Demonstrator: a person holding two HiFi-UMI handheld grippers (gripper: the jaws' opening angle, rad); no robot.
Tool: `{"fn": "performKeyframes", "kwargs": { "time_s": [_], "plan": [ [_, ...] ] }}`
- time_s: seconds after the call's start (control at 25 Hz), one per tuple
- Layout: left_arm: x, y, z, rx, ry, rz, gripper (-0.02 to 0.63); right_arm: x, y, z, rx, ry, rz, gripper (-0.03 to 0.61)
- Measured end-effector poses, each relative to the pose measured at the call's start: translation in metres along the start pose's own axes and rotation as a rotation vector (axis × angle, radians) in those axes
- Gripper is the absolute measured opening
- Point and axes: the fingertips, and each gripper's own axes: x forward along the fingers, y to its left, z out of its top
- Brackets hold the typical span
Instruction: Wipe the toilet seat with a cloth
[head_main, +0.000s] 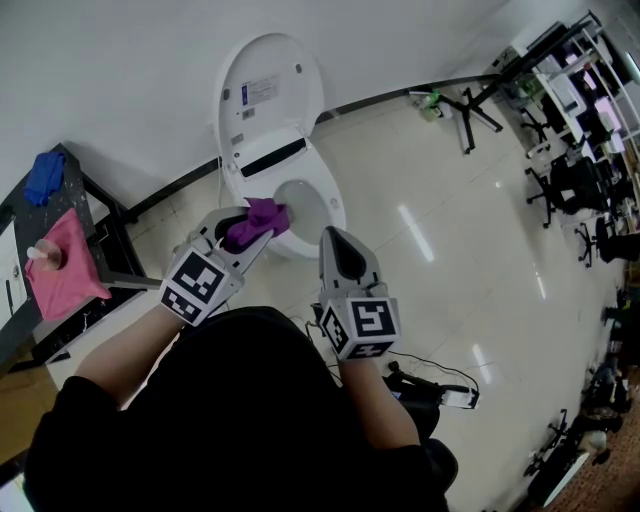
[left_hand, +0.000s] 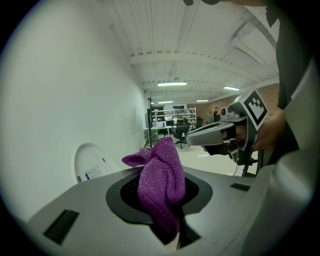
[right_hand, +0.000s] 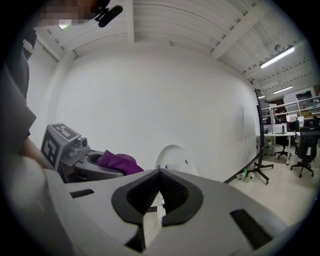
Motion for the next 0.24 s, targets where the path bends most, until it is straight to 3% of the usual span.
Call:
{"fn": "performKeyframes", "kwargs": {
  "time_s": [0.24],
  "plan": [
    [-0.0003, 0.0015, -0.0002, -0.001, 0.000, 0.003, 0.100, -0.0006, 0.0002, -0.0001, -0.001, 0.001, -0.001, 0.014]
  ]
}}
